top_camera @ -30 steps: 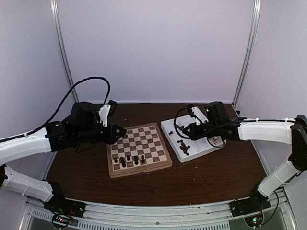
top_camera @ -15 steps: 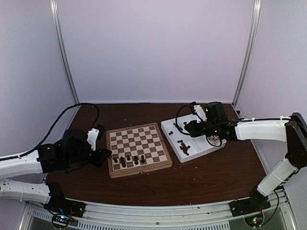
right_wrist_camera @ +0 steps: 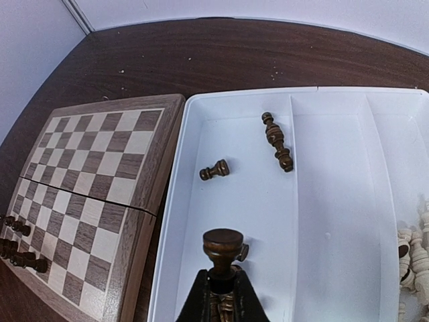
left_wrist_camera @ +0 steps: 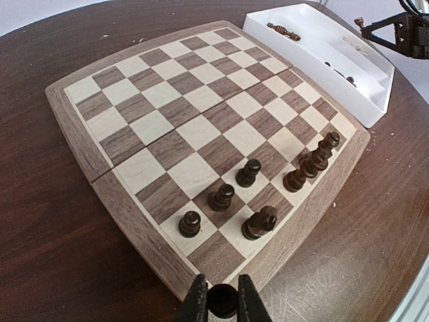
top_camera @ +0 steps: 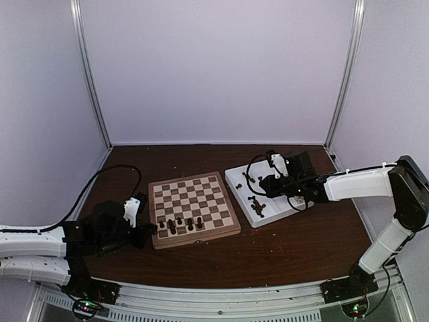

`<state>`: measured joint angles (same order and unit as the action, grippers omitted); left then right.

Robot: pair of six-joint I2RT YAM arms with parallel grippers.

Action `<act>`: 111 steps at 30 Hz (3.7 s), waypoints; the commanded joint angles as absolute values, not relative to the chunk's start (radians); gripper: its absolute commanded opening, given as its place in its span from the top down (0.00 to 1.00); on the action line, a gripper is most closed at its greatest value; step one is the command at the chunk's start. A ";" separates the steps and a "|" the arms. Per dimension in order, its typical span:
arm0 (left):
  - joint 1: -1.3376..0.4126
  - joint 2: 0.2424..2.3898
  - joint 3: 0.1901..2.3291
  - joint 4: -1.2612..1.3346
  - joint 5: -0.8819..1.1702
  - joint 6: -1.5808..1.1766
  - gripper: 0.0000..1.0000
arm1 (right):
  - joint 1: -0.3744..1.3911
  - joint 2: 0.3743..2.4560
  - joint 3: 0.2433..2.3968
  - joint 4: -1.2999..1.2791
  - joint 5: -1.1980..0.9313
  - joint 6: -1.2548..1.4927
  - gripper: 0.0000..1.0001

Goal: Set up the chess pieces on the board
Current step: Place the chess piece on the chessboard.

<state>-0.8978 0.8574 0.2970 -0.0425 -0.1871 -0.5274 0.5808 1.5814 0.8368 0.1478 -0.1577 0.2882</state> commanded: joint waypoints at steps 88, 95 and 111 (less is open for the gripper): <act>-0.939 1.185 0.226 0.424 -0.261 -0.355 0.77 | 0.561 1.617 0.848 0.189 -0.202 0.298 1.00; -0.938 1.165 0.225 0.400 -0.264 -0.359 0.71 | 0.561 1.618 0.849 0.190 -0.207 0.299 1.00; -0.937 0.793 0.303 0.043 -0.301 -0.385 0.53 | 0.560 1.613 0.857 0.181 -0.244 0.314 1.00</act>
